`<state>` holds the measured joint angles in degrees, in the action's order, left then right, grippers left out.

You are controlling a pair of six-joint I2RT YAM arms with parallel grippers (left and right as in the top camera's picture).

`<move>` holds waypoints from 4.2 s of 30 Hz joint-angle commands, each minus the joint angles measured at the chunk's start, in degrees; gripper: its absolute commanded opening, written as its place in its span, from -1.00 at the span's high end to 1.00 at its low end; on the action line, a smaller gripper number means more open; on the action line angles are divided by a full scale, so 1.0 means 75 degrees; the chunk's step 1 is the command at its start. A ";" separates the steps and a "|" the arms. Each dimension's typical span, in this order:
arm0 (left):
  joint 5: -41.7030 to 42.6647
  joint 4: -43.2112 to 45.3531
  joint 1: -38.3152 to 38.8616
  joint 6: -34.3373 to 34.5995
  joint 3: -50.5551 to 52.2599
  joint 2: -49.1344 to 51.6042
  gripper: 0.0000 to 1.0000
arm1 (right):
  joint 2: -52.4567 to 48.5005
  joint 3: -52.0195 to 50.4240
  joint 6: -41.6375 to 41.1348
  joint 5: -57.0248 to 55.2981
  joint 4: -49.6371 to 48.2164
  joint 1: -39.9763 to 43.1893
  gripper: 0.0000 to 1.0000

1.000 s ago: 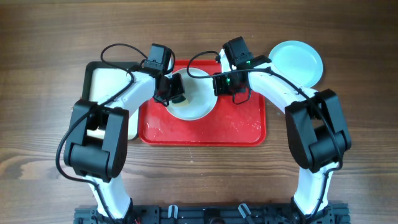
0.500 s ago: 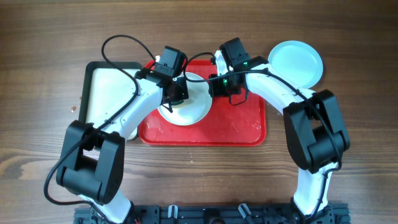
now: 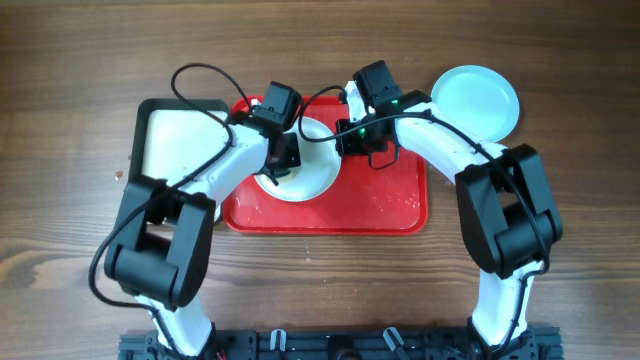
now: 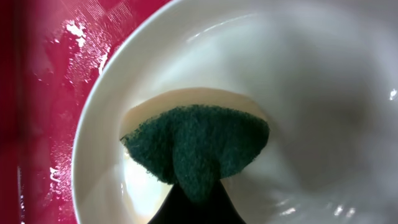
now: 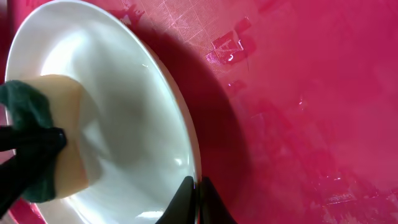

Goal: Clean dirty plates on tray and stack at the side
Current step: 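Scrub the white plate with the sponge while the right gripper holds it, then keep scrubbing the white plate surface with the left gripper's sponge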

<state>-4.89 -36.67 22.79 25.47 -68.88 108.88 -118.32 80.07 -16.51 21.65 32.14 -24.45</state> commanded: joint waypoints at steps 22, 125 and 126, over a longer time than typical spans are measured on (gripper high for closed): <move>-0.0166 -0.0122 -0.0017 -0.0140 -0.0017 -0.0472 0.63 | -0.0198 0.0009 -0.0017 0.0198 -0.0017 -0.0017 0.91; -0.0219 0.0251 -0.0009 0.0058 0.0545 -0.0627 0.92 | -0.0385 0.0009 -0.0085 -0.0315 -0.0082 -0.0297 0.91; -0.0219 0.0248 -0.0009 0.0061 0.0545 -0.0627 0.92 | -0.0382 0.0009 -0.0087 -0.0312 -0.0082 -0.0297 0.91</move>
<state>-6.20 -34.74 22.76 25.82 -65.39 103.33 -119.33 80.07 -16.69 19.86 31.64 -26.22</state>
